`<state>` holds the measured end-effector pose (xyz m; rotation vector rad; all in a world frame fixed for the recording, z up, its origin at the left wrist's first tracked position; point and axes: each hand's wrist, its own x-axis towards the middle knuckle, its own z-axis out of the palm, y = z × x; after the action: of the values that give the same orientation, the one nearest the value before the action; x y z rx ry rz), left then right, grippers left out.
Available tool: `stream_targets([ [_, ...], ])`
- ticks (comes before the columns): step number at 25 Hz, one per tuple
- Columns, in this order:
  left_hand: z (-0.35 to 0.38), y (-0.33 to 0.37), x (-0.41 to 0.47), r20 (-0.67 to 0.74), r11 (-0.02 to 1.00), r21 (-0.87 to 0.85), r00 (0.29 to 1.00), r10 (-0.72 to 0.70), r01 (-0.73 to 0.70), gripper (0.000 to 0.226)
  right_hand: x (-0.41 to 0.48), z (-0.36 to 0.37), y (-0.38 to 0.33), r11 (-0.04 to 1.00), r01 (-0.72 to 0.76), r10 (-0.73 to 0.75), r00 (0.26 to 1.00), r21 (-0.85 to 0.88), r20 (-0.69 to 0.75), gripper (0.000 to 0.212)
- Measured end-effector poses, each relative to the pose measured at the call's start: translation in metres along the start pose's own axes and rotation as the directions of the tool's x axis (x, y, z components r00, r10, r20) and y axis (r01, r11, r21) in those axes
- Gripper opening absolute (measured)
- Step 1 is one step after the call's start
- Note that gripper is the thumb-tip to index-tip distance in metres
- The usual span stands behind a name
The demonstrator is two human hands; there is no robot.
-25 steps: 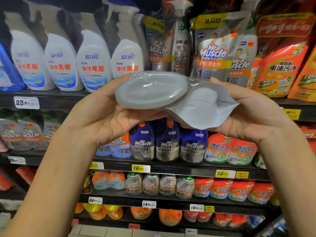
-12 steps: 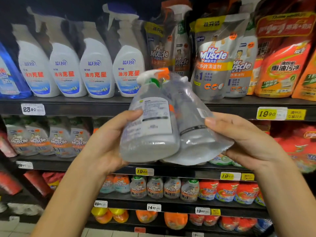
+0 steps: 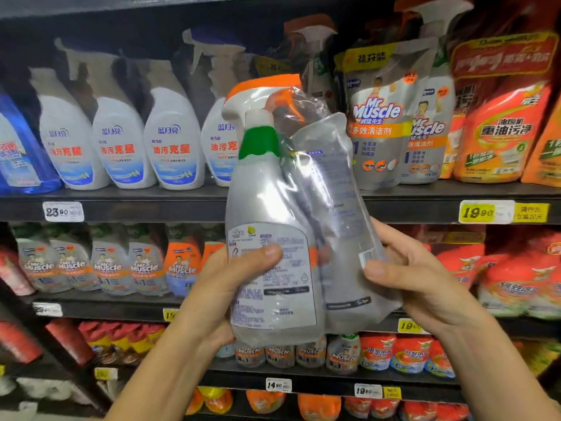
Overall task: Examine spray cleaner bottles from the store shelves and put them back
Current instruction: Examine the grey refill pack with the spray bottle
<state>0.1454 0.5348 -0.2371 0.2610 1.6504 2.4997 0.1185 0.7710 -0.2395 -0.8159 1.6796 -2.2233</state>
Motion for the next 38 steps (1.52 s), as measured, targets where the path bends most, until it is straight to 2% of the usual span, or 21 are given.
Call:
stream_targets([
  [2,-0.001,-0.010,-0.001,-0.008,0.996,0.062,0.998,0.063,-0.062,0.052,0.002,0.000,0.003,1.000,-0.007,0.006,1.000,-0.021,-0.030,0.083],
  [5,-0.002,-0.019,-0.001,-0.010,0.979,0.160,0.992,0.128,-0.125,0.044,0.008,0.000,0.006,0.987,0.005,-0.014,0.998,-0.161,-0.055,0.085],
  [8,-0.006,-0.021,-0.002,0.046,0.941,0.297,0.987,0.156,-0.163,0.053,0.006,-0.002,0.008,0.956,0.042,-0.062,0.996,-0.290,-0.061,0.080],
  [12,-0.013,-0.025,0.001,0.123,0.920,0.344,0.980,0.155,-0.189,0.062,0.002,-0.003,0.013,0.946,0.086,-0.138,0.979,-0.313,-0.149,0.087],
  [16,-0.022,-0.032,0.008,0.130,0.933,0.309,0.980,0.148,-0.182,0.069,0.002,0.009,0.012,0.898,0.179,-0.275,0.942,-0.402,-0.193,0.063],
  [18,-0.021,-0.029,0.009,0.084,0.919,0.336,0.978,0.189,-0.207,0.073,0.001,0.016,0.010,0.873,0.226,-0.350,0.908,-0.432,-0.231,0.053],
  [20,-0.011,-0.015,0.008,0.114,0.874,0.327,0.933,0.341,-0.359,0.079,0.000,0.023,0.007,0.860,0.269,-0.400,0.883,-0.434,-0.246,0.049],
  [21,-0.004,-0.003,0.007,0.143,0.833,0.296,0.884,0.445,-0.467,0.089,0.000,0.026,0.007,0.851,0.284,-0.416,0.878,-0.443,-0.236,0.050],
  [23,0.009,0.026,0.004,0.152,0.687,0.293,0.742,0.653,-0.665,0.103,0.001,0.029,0.009,0.826,0.282,-0.415,0.890,-0.488,-0.190,0.054],
  [24,0.016,0.041,0.002,0.147,0.586,0.375,0.670,0.728,-0.719,0.104,0.001,0.031,0.013,0.819,0.266,-0.400,0.900,-0.509,-0.173,0.057],
  [26,0.033,0.060,-0.001,0.146,0.431,0.566,0.600,0.786,-0.703,0.090,-0.001,0.037,0.022,0.803,0.248,-0.398,0.900,-0.542,-0.178,0.060],
  [28,0.043,0.061,-0.005,0.114,0.347,0.719,0.595,0.796,-0.602,0.059,-0.003,0.042,0.031,0.753,0.241,-0.434,0.882,-0.613,-0.185,0.061],
  [30,0.042,0.053,-0.005,0.091,0.297,0.785,0.576,0.813,-0.543,0.034,-0.001,0.044,0.033,0.701,0.203,-0.440,0.878,-0.683,-0.190,0.063],
  [33,0.035,0.047,-0.003,0.101,0.282,0.795,0.576,0.811,-0.537,0.020,0.001,0.041,0.035,0.677,0.198,-0.443,0.879,-0.709,-0.178,0.064],
  [35,0.032,0.046,-0.001,0.097,0.305,0.785,0.593,0.799,-0.539,0.014,0.003,0.039,0.038,0.698,0.194,-0.432,0.882,-0.689,-0.190,0.063],
  [38,0.028,0.047,0.003,0.066,0.412,0.709,0.635,0.769,-0.572,0.017,0.004,0.036,0.043,0.769,0.179,-0.388,0.893,-0.613,-0.227,0.059],
])
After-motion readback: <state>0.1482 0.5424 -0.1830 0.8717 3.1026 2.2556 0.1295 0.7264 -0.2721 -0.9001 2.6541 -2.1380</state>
